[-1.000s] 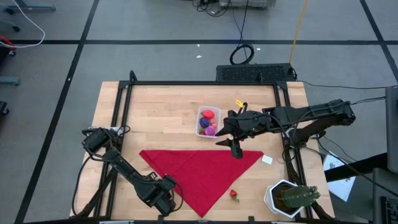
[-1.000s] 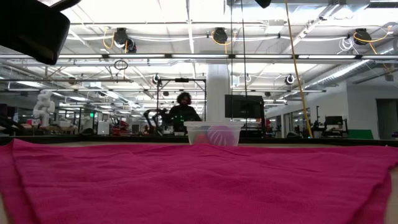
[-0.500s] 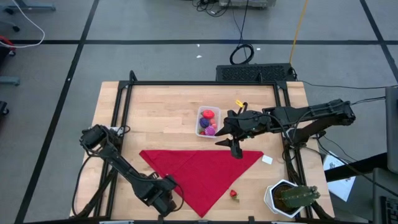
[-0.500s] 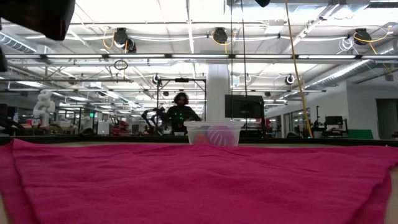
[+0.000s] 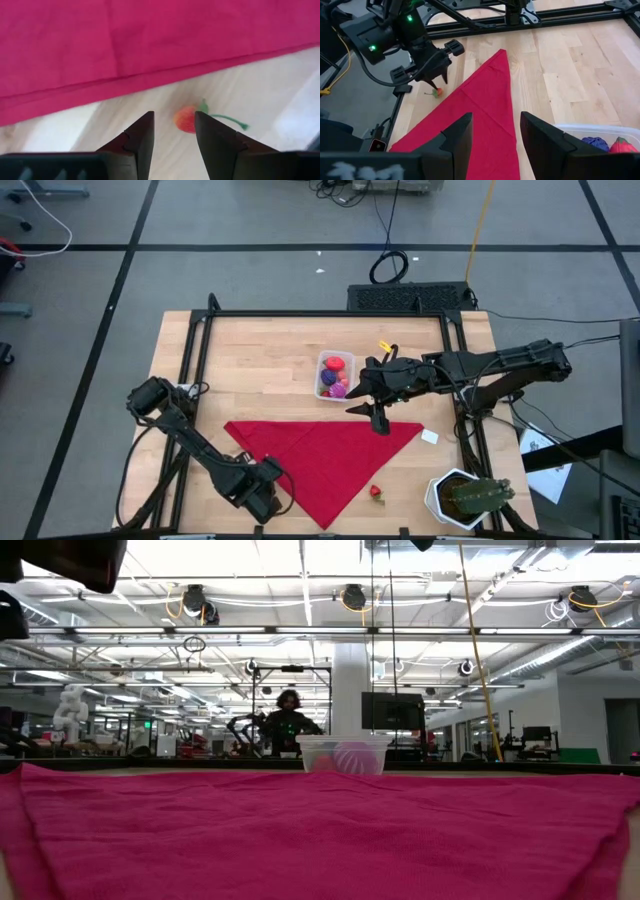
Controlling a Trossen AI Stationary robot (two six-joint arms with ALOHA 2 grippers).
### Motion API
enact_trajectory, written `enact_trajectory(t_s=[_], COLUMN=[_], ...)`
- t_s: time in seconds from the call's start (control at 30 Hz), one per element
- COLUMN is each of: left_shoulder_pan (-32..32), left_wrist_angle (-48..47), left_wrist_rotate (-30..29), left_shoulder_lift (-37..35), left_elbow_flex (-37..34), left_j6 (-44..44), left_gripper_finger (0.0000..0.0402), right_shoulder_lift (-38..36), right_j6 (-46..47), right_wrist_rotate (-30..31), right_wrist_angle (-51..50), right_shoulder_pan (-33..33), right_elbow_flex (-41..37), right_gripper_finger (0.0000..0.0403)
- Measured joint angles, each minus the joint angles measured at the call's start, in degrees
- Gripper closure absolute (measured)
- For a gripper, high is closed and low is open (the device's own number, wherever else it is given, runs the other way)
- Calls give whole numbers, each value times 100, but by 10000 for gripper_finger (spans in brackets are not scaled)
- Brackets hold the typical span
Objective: Pick and placing Produce into tupperware
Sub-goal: Put the left red strawberry into the transparent bin
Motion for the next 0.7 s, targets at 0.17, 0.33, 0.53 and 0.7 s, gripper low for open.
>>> enact_trajectory(t_s=[0.17, 0.33, 0.53, 0.7], left_shoulder_pan=[-26, -95, -176, -174], left_wrist_angle=[-7, 18, 236, 383], left_wrist_rotate=[-12, 29, 35, 37], left_shoulder_lift=[0, 0, 0, 0], left_elbow_flex=[0, 0, 0, 0], left_j6=[53, 80, 245, 430], left_gripper_finger=[257, 256, 256, 237], right_shoulder_lift=[0, 0, 0, 0], right_j6=[0, 0, 0, 0], right_wrist_rotate=[0, 0, 0, 0], right_wrist_angle=[0, -2, -2, -2], right_shoulder_pan=[0, 0, 0, 0], right_elbow_flex=[0, 0, 0, 0], right_gripper_finger=[245, 245, 245, 245])
